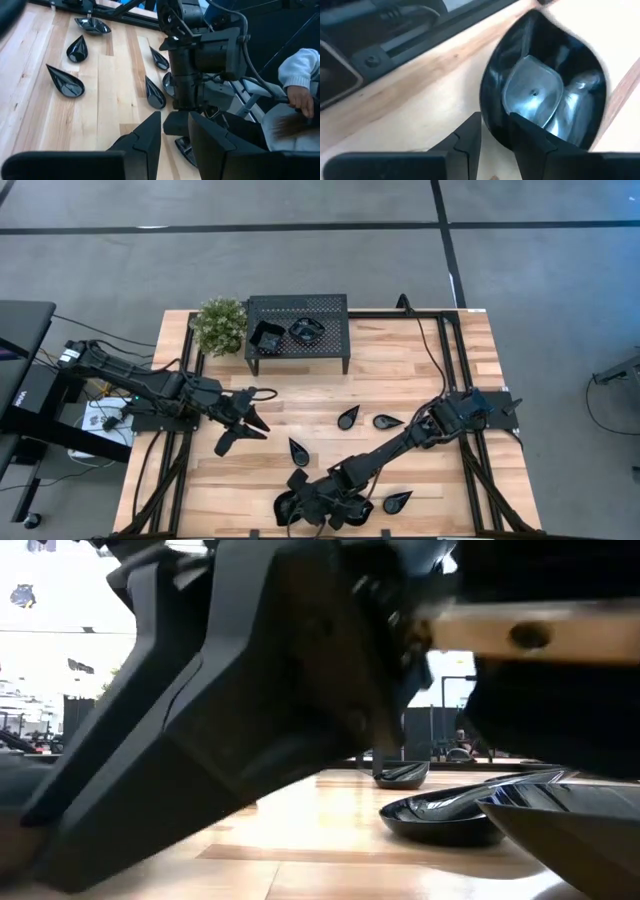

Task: Pick & Place Mini shaped plates
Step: Stack the leaf shaped plate on top of the leaf shaped plate on the shelf

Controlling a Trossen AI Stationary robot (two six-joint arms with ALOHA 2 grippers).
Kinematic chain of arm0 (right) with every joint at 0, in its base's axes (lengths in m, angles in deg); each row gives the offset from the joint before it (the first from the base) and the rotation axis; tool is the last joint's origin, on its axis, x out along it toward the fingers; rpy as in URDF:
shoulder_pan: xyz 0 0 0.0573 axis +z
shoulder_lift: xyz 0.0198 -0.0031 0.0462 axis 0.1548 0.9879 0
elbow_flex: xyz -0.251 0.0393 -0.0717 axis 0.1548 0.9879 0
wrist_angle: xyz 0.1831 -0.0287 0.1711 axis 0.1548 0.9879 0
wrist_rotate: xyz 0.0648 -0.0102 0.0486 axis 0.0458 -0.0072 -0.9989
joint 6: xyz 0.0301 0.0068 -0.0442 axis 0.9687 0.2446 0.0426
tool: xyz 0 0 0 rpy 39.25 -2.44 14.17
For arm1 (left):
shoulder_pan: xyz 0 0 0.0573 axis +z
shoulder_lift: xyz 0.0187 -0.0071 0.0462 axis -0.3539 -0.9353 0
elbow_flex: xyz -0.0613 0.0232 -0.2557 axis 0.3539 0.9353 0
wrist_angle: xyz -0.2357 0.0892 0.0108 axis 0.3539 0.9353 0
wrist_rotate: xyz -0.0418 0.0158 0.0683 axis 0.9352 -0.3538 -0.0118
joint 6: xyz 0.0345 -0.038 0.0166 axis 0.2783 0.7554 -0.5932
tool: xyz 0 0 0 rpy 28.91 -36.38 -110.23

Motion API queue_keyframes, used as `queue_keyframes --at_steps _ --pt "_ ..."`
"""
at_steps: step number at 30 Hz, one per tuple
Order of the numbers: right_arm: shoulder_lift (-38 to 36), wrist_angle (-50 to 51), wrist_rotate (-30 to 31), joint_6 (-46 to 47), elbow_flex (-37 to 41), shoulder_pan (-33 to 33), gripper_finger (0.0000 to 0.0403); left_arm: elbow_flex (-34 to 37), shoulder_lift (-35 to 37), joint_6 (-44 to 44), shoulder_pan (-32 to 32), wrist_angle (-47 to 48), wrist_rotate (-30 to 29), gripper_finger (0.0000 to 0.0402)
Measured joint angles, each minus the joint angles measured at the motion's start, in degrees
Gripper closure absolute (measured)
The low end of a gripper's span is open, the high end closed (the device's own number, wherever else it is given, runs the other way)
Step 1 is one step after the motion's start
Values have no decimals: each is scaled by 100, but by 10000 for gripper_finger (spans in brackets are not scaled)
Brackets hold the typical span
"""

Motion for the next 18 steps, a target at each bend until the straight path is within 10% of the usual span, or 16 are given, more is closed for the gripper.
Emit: queue_keyframes --at_steps 18 --pt "-1 -232 -18 -256 4 -105 396 1 -24 0 1 7 1 302"
